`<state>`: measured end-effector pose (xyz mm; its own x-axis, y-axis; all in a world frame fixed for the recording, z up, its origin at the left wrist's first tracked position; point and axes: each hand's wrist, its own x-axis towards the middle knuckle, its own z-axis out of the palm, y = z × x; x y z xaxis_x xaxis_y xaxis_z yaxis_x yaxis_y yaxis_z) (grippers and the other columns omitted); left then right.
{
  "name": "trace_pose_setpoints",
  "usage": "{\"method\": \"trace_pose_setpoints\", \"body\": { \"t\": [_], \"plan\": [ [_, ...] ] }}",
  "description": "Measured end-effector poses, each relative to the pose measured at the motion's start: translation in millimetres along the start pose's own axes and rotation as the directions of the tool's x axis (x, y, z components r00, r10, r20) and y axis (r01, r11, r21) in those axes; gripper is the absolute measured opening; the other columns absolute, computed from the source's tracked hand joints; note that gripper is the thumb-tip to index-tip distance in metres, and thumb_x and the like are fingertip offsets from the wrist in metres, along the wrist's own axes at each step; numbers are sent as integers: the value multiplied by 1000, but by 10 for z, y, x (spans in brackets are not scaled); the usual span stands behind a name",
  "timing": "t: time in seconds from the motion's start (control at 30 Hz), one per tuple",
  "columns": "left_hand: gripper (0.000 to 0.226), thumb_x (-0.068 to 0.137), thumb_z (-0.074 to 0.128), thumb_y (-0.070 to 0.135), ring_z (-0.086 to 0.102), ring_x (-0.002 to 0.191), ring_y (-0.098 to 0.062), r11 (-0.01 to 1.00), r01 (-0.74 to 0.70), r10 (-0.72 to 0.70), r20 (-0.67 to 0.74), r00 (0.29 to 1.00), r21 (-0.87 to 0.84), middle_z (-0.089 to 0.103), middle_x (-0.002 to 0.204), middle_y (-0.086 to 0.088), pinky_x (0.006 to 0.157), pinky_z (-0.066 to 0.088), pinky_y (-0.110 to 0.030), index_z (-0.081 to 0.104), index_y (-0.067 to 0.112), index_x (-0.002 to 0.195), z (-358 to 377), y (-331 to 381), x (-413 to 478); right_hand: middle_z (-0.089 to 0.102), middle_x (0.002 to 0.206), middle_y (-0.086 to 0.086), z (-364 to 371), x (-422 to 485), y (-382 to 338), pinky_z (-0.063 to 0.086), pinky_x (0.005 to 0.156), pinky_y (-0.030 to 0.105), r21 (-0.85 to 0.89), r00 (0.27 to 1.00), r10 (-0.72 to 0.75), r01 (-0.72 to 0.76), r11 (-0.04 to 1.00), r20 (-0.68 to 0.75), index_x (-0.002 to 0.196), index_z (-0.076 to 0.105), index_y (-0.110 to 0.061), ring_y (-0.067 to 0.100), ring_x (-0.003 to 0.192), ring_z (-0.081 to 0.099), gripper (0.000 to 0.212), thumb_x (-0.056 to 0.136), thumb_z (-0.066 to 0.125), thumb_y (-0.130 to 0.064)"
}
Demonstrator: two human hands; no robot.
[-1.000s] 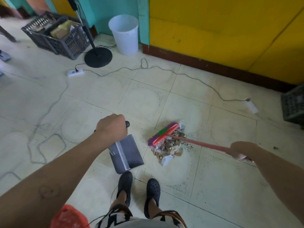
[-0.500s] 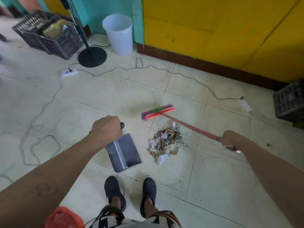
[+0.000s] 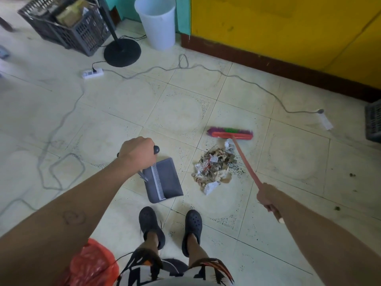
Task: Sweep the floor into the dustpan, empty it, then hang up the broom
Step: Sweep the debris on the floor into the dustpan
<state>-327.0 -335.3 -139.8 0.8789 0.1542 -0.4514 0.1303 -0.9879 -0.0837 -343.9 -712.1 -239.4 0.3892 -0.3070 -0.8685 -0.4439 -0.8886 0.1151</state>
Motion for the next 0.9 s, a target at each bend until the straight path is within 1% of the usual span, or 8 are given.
{"method": "trace_pose_setpoints", "body": {
  "t": [0.13,0.23,0.37,0.47,0.63,0.7,0.8,0.9],
  "plan": [
    [24,88,49,20,55,60,-24,1000,-26,26,-20,999,-10,53,64,-2,53,36,-26,54,18,65,12,39,72,51,102,19,340,-16,-100,44,36,19,-68,997,-41,45,997,63,148,0,-1,14,51,52,63,98,38,-1],
    [23,89,50,25,55,63,-27,998,-56,55,-21,998,-23,53,65,-2,56,38,-27,59,17,70,5,121,127,45,122,19,481,-81,-137,55,56,24,-128,995,-42,53,990,87,146,5,3,14,54,53,63,96,42,1],
    [29,92,46,30,56,61,-26,993,-113,111,-54,992,-29,50,61,0,55,40,-27,65,16,76,6,226,153,49,106,16,527,-255,-48,50,43,20,-163,995,-35,50,985,95,146,8,-4,14,49,52,63,95,44,3],
    [33,96,42,32,57,62,-26,989,-147,145,-70,987,-27,56,67,-1,57,44,-28,68,16,83,-14,240,164,51,102,13,571,-425,53,53,51,22,-137,997,-30,39,990,69,142,19,-6,14,49,52,53,96,44,0],
    [32,96,43,32,57,64,-26,980,-199,197,-65,978,-23,57,70,-3,58,45,-28,69,15,88,-55,160,177,50,92,2,808,-810,129,49,47,18,-287,997,-68,72,955,26,139,27,-1,14,79,64,49,95,47,-5],
    [30,96,45,30,56,63,-26,975,-219,217,-62,974,-29,58,70,-3,57,44,-28,68,14,85,-60,90,171,51,98,3,858,-1003,122,45,47,18,-330,997,-45,62,942,60,142,23,0,11,72,58,53,94,46,-3],
    [29,95,45,28,57,63,-27,968,-246,242,-77,967,-55,59,70,-4,56,42,-28,63,14,78,-75,-8,177,52,98,10,840,-1178,102,41,32,17,-317,990,47,-3,948,132,146,11,1,11,55,58,67,92,49,2],
    [32,96,45,29,57,63,-28,962,-269,264,-79,961,-56,58,69,-6,57,42,-29,60,10,76,-109,-88,219,58,106,18,829,-1333,26,46,36,20,-320,972,84,-9,947,221,148,-4,5,12,39,54,75,92,46,5]
  ]
}}
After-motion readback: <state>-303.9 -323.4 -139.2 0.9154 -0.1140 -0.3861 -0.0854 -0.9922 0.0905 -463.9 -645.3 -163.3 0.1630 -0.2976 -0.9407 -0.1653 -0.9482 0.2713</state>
